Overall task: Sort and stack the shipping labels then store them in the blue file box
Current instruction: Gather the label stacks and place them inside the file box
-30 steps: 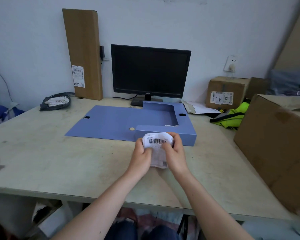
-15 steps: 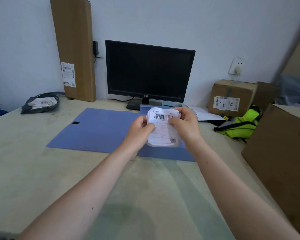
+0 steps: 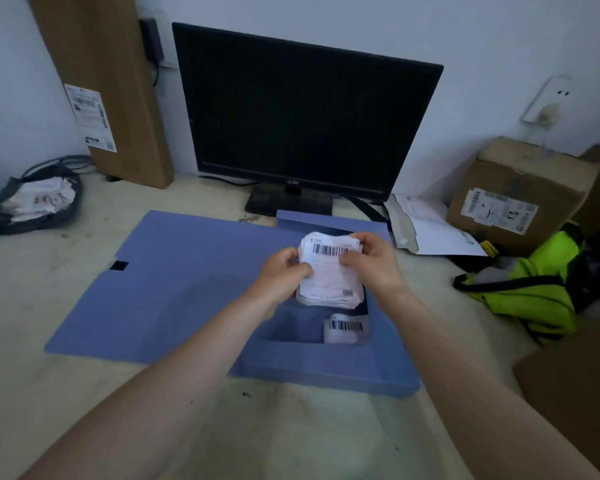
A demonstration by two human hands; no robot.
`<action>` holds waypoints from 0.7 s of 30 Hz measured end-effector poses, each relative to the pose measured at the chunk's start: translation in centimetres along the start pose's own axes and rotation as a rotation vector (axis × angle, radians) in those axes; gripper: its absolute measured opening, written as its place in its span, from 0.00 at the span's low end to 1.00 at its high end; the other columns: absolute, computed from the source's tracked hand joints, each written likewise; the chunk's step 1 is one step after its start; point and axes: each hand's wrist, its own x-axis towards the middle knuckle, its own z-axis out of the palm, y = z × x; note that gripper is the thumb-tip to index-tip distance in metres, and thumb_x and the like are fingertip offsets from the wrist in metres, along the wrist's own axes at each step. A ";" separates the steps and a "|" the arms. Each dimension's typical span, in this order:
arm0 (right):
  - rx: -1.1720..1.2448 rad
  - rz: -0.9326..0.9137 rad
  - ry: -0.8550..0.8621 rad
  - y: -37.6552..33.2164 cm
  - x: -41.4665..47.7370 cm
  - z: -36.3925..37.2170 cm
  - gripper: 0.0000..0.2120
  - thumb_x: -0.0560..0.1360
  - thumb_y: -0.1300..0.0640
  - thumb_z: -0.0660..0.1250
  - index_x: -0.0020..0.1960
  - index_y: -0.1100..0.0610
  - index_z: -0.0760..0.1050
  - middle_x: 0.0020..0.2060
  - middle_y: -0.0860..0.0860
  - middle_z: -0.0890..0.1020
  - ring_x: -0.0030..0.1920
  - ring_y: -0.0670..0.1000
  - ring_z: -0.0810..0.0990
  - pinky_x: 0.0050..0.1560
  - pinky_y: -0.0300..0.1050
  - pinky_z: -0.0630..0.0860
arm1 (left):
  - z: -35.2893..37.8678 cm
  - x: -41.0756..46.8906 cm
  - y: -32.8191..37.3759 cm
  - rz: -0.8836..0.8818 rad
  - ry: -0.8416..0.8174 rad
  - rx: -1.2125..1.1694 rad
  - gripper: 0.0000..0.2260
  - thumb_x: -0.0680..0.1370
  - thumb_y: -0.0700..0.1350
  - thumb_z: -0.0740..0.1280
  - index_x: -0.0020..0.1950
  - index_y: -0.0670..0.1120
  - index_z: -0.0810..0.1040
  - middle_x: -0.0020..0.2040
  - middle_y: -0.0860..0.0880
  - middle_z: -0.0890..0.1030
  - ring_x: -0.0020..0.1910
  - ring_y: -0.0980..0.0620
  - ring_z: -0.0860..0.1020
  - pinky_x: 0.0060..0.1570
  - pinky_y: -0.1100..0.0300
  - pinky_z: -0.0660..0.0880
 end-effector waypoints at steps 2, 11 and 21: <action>-0.017 0.081 -0.021 -0.4 0.1 -0.2 0.11 0.72 0.70 0.66 0.50 0.58 0.74 0.46 0.55 0.82 0.44 0.53 0.80 0.42 0.46 0.78 | 0.0 -0.4 0.8 -0.085 -0.008 -0.004 0.08 0.78 0.35 0.62 0.53 0.45 0.75 0.45 0.49 0.78 0.39 0.53 0.78 0.27 0.63 0.76; -0.015 0.392 -0.092 -3.1 -1.2 -1.5 0.14 0.73 0.69 0.65 0.55 0.58 0.75 0.49 0.55 0.82 0.49 0.55 0.81 0.53 0.51 0.80 | -0.1 -1.6 2.6 -0.281 0.049 0.079 0.10 0.75 0.30 0.63 0.53 0.39 0.80 0.45 0.43 0.81 0.41 0.47 0.79 0.37 0.60 0.76; 0.310 0.591 0.115 0.0 -1.1 -4.0 0.08 0.80 0.58 0.61 0.56 0.59 0.75 0.50 0.58 0.83 0.49 0.57 0.82 0.52 0.50 0.78 | 1.8 -0.3 -1.9 -0.391 0.052 0.216 0.08 0.71 0.32 0.66 0.44 0.44 0.79 0.40 0.47 0.81 0.40 0.49 0.79 0.39 0.61 0.75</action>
